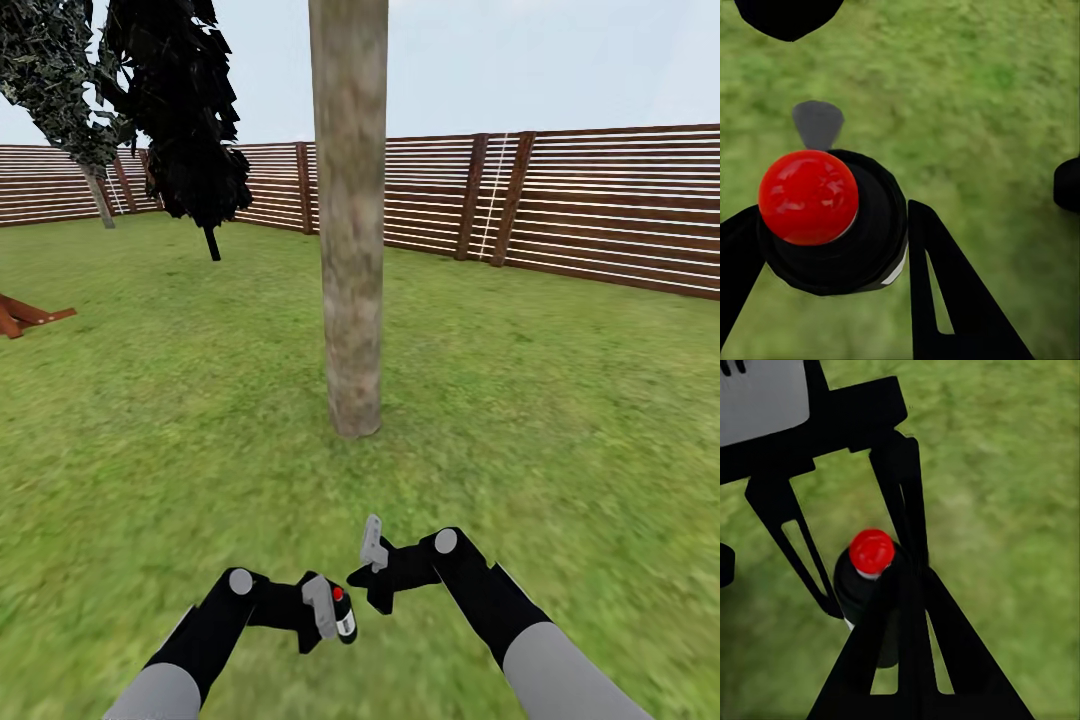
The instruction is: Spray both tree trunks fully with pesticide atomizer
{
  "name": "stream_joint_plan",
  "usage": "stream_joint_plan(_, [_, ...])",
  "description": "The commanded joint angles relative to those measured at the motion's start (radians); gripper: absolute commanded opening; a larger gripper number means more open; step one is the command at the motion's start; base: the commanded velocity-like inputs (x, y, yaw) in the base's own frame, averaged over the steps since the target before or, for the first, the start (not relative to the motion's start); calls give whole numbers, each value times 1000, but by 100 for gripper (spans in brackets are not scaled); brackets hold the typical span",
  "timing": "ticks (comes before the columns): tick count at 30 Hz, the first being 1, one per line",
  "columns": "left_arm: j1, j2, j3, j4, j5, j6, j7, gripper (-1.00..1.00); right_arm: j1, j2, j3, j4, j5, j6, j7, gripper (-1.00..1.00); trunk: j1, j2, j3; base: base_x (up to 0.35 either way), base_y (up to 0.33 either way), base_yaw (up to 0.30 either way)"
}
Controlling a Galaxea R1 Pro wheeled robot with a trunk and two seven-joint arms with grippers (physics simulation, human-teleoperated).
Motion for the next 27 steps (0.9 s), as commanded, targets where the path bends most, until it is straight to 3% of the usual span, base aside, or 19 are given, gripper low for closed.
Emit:
stream_joint_plan(1, [-2,0,0,0,1,0,0,-100,0,1,0,0,0,0,0,-100,0,0,0,0,0,0])
stream_joint_plan(8, [-7,-2,3,2,6,-3,-1,-100,0,1,0,1,0,0,0,-100,0,0,0,0,0,0])
stream_joint_plan(13, [-7,-2,2,6,66,-3,-9,-100,0,1,0,2,0,0,0,-100,0,0,0,0,0,0])
stream_joint_plan(23, [-7,-2,1,10,68,-2,-8,-100,1,1,0,3,0,0,0,-100,0,0,0,0,0,0])
stream_joint_plan(25, [-7,7,-1,12,61,0,-5,-100,0,1,0,3,0,0,0,-100,0,0,0,0,0,0])
stream_joint_plan(27, [-33,50,-2,15,55,2,-3,-100,0,1,0,3,0,0,0,-100,0,0,0,0,0,0])
